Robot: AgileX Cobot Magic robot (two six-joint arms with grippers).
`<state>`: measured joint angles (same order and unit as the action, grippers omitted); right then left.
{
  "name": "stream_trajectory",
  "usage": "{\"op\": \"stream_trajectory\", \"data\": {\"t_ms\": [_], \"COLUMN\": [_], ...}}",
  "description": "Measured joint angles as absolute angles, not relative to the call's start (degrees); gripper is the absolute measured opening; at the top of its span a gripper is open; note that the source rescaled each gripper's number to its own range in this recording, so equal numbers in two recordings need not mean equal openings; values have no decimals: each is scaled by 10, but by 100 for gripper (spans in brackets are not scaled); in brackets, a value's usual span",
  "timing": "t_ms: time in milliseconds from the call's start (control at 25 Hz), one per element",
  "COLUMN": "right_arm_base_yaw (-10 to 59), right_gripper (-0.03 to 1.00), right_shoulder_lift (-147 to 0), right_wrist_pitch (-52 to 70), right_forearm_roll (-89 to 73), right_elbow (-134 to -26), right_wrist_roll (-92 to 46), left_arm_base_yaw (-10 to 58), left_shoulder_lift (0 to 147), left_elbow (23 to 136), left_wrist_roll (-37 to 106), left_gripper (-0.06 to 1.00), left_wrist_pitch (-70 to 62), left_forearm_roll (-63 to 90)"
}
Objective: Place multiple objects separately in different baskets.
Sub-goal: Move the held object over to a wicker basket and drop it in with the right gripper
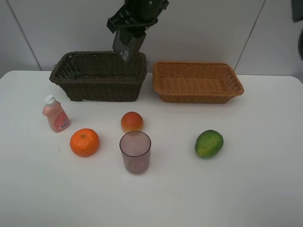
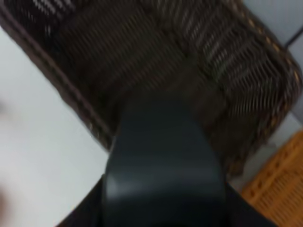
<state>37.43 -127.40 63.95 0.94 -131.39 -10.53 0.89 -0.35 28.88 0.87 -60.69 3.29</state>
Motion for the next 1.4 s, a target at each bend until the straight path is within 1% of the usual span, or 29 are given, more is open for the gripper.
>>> {"op": "stream_trajectory", "data": {"t_ms": [160, 440, 680, 1040, 1400], "right_arm_base_yaw": [377, 379, 379, 374, 371], "right_gripper": [0, 0, 0, 0, 0], "right_shoulder_lift": [-1315, -1357, -1399, -1450, -1455], "right_wrist_pitch": [571, 452, 392, 376, 369], "right_forearm_roll": [0, 27, 53, 65, 65], "right_elbow": [-1344, -1345, -1345, -1345, -1345], "right_wrist_roll": [-106, -106, -107, -108, -109], "left_arm_base_yaw": [9, 9, 9, 9, 9], "left_shoulder_lift": [-4, -4, -4, -4, -4], "left_elbow": [289, 289, 289, 289, 289], "left_wrist_roll": [9, 9, 9, 9, 9], "left_gripper": [93, 93, 93, 93, 93], "left_wrist_pitch": [-607, -607, -607, -607, -607], "left_forearm_roll": [33, 33, 33, 33, 33]}}
